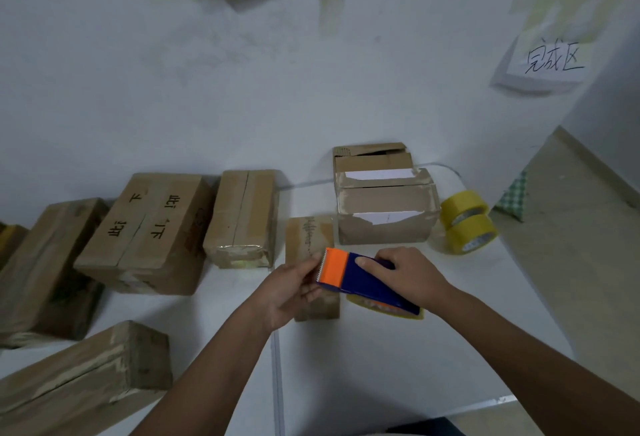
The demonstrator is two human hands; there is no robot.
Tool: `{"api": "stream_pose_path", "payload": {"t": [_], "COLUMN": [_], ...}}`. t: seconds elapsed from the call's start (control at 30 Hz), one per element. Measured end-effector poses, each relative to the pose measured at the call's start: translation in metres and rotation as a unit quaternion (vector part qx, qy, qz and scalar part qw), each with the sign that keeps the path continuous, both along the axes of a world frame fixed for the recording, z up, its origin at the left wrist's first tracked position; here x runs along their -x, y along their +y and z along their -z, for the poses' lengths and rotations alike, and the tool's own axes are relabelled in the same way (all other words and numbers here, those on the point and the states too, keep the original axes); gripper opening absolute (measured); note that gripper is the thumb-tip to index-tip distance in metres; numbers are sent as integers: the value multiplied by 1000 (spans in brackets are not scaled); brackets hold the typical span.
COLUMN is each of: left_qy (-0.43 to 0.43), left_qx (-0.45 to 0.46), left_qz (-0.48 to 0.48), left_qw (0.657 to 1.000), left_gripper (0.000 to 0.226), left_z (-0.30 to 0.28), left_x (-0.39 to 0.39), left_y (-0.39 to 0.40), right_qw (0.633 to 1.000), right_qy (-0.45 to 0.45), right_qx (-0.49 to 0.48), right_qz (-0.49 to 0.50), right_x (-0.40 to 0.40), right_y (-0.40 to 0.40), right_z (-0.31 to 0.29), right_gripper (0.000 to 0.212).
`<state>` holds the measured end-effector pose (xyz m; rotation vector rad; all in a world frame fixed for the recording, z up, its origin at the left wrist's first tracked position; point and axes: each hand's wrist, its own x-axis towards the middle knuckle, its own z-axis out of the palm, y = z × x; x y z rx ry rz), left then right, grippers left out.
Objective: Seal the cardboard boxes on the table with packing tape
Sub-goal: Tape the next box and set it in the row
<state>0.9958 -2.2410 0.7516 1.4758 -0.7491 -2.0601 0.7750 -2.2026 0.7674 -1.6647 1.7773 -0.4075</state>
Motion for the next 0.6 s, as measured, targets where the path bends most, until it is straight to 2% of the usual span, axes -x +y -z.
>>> {"api": "stream_pose_path", "payload": {"t": [0.13, 0.37, 0.47, 0.6], "left_qy": [-35, -122, -139, -126], "left_qx": [20, 115, 122, 118], "left_qz": [7, -1, -26, -108], "left_qw": [999, 986, 982, 979], "left_gripper": [16, 22, 22, 13], "left_z": [2, 10, 14, 18], "left_x": [-3, -6, -3, -18], "left_y": [4, 11, 17, 12], "right_qw": [1000, 996, 993, 990], "right_qy": [0, 43, 64, 69], "right_qx": [-4, -31, -33, -47], "right_qz": [-17, -77, -99, -112], "right_x": [-5, -6, -6, 2], "right_y": [-2, -14, -20, -22], "right_z": [0, -2, 0, 1], "right_gripper": [51, 52, 59, 62]}}
